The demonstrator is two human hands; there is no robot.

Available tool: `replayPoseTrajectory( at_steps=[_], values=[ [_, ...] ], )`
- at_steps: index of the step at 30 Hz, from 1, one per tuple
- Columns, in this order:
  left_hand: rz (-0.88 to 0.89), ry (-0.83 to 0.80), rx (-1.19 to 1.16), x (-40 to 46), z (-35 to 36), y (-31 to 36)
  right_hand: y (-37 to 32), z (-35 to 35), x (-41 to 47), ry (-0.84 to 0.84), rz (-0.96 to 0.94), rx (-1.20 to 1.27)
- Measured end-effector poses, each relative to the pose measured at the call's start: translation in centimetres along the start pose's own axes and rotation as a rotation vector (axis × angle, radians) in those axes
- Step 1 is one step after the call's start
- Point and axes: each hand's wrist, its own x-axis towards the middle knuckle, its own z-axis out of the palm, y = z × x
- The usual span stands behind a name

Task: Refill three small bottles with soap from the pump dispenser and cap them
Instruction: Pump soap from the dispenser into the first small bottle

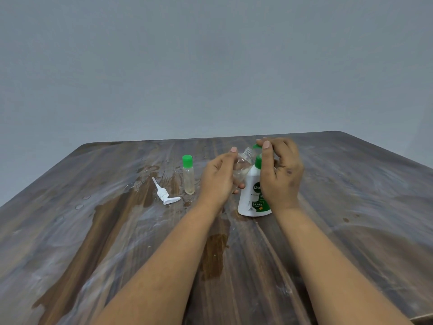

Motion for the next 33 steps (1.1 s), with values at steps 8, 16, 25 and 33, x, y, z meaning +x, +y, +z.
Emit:
replayPoseTrajectory(
  at_steps=[8, 16, 25, 33],
  values=[
    [0.009, -0.002, 0.003, -0.12, 0.02, 0.12, 0.11, -0.02, 0.1, -0.004, 0.018, 0.027],
    [0.045, -0.01, 0.012, -0.25, 0.03, 0.17, 0.03, 0.08, 0.05, 0.006, 0.023, 0.034],
    [0.038, 0.005, 0.029, -0.07, -0.08, -0.04, 0.14, 0.04, 0.23, -0.021, 0.022, 0.033],
    [0.007, -0.004, 0.025, 0.08, -0.17, -0.1, -0.11, 0.13, 0.04, 0.004, 0.001, 0.033]
  ],
)
